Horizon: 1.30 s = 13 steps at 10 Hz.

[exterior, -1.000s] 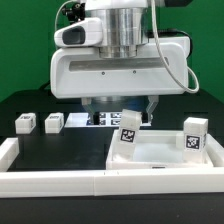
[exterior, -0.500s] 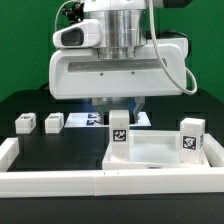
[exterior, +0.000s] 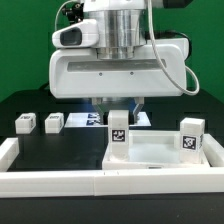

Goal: Assemble square table

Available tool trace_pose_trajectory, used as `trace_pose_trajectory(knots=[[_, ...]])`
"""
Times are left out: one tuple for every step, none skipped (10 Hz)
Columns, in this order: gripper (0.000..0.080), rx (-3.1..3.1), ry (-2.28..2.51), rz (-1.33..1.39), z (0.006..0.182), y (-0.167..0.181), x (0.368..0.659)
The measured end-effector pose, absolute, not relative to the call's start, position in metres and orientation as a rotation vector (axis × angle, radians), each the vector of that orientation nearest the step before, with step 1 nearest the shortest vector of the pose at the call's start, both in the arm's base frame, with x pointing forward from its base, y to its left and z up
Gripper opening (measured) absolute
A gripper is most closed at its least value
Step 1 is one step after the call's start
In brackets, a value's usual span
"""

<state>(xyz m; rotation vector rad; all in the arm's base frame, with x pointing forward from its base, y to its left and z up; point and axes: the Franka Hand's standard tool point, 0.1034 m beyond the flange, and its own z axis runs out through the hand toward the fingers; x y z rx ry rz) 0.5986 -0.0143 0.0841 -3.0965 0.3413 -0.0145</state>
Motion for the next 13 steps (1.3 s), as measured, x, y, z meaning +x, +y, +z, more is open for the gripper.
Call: trace_pose_trajectory(knots=[[0.029,-3.082,0.454,-0.013,0.084,-0.014,0.599],[0.029,-3.065,0.556,-0.011,0.084,-0.014,0.599],[0.029,-3.04,0.669,-0.009,0.084,-0.013,0.599],[0.029,-3.013,0.782,-0.007,0.084,-0.013,0.599],[0.0291,-2.988,0.872,-0.006,0.084,-0.013,0.599],[0.0291,-2.941,1.018,-0.013,0.083,-0.011,0.599],[0.0291,-2.895,1.135,-0.021,0.083,-0.01,0.599],[0.0291,-2.846,1.248,-0.03,0.083,-0.008,0.6],[0.0291,-2.786,1.364,-0.035,0.083,-0.006,0.601],[0.0291,-2.75,1.425,-0.039,0.083,-0.006,0.601],[0.0291,-2.674,1.555,-0.037,0.082,-0.004,0.602],[0.0291,-2.599,1.67,-0.032,0.082,-0.002,0.602],[0.0291,-2.519,1.783,-0.026,0.082,0.001,0.602]])
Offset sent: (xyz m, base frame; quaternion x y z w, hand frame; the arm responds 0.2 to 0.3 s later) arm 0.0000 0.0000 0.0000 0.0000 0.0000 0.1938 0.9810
